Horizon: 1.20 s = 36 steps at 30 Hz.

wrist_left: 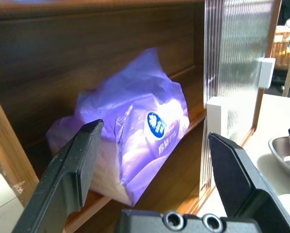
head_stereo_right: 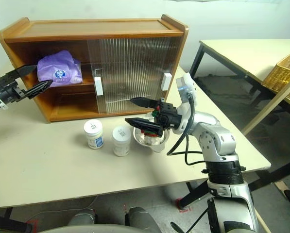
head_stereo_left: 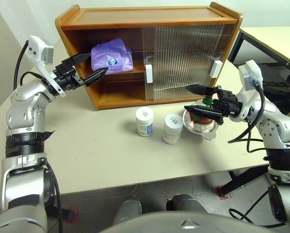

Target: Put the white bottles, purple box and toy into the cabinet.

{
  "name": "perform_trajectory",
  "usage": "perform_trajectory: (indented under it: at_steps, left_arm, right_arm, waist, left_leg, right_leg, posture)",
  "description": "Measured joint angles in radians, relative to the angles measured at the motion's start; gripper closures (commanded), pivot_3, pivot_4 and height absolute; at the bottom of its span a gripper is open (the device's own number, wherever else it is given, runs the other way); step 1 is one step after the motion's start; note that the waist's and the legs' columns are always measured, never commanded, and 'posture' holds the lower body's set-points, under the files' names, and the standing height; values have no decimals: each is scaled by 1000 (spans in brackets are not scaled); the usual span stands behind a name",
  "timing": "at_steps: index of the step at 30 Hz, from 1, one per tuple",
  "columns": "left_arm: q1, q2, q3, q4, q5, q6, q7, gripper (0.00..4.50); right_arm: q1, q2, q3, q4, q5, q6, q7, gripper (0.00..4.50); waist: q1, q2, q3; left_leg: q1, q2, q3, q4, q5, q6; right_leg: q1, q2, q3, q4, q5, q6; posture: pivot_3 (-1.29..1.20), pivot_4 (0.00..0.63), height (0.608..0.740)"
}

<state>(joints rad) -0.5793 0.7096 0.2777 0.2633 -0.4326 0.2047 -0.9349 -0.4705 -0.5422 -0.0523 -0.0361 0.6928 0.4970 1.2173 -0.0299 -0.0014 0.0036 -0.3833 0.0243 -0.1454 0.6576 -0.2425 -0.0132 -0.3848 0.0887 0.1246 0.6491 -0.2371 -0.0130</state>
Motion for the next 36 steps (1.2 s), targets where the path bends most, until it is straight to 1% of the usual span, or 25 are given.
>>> perform_trajectory:
  at_steps: [3,7,9,10,12,13,17,22,23,27,30,36]
  left_arm:
    - [36,-20,16,-108,-36,47,36,25]
    - [120,-60,17,-289,-82,125,112,25]
    - [156,-78,17,-342,-94,164,151,25]
    - [172,-91,18,-361,-103,183,179,216]
    - [198,-124,18,-389,-110,216,235,711]
    - [205,-144,18,-395,-111,231,268,1037]
    - [214,-206,10,-403,-91,267,393,2441]
    - [213,-295,-37,-411,-20,265,531,4289]
    - [212,-303,-45,-410,-5,261,548,4480]
    - [196,-327,-61,-382,53,232,606,4480]
    - [185,-328,-61,-360,81,217,630,4480]
    - [158,-334,-61,-290,122,169,655,4480]
  right_arm:
    - [0,0,1,0,-1,0,0,0]
    - [0,-2,1,0,-1,1,0,0]
    - [0,-4,1,0,-1,1,1,0]
    - [0,-6,1,0,-1,1,1,0]
    - [0,-8,1,1,-1,1,2,0]
    - [0,-8,1,1,-1,1,3,0]
    - [0,-8,1,2,-1,1,5,0]
    - [0,-8,2,2,-1,1,6,0]
    - [0,-8,2,2,-1,1,6,0]
    - [0,-8,2,2,-1,1,6,0]
    - [0,-8,2,1,-1,1,5,0]
    - [1,-8,2,-1,-1,1,-1,0]
  waist:
    - [0,0,0]
    - [-1,0,0]
    - [-1,0,0]
    - [0,0,0]
    - [0,0,0]
    - [1,0,0]
    - [1,-1,1]
    - [4,-4,2]
    - [4,-4,3]
    - [4,-6,4]
    - [2,-8,5]
    - [1,-9,6]
  left_leg:
    - [0,-1,1,1,0,0]
    - [2,-2,4,1,0,0]
    - [2,-2,5,2,0,0]
    - [3,-2,5,2,0,0]
    - [3,-2,5,2,0,0]
    - [4,-2,5,2,0,0]
    - [4,-2,5,3,0,0]
    - [7,-3,6,3,0,-1]
    - [7,-3,6,3,0,-1]
    - [13,-4,8,3,-1,-1]
    - [19,-5,9,2,-2,-2]
    - [19,-6,10,2,-2,-3]
  right_leg:
    - [1,1,0,0,0,0]
    - [3,1,-1,0,-1,1]
    - [3,1,-1,0,-1,1]
    - [4,1,-1,0,0,1]
    - [5,1,0,0,0,1]
    - [5,1,0,0,0,1]
    - [6,1,1,0,0,1]
    - [9,1,0,0,-1,1]
    - [9,1,0,0,-1,1]
    - [15,1,-1,0,-1,2]
    - [20,1,-1,0,-2,4]
    - [20,-2,1,-1,-2,4]
  posture:
    - [-36,0,740]
    - [-36,0,740]
    - [-35,0,740]
    - [-35,0,740]
    - [-35,0,740]
    - [-35,0,740]
    - [-35,0,740]
    - [-43,0,740]
    - [-43,0,740]
    - [-43,0,740]
    - [-50,0,740]
    - [-53,0,740]
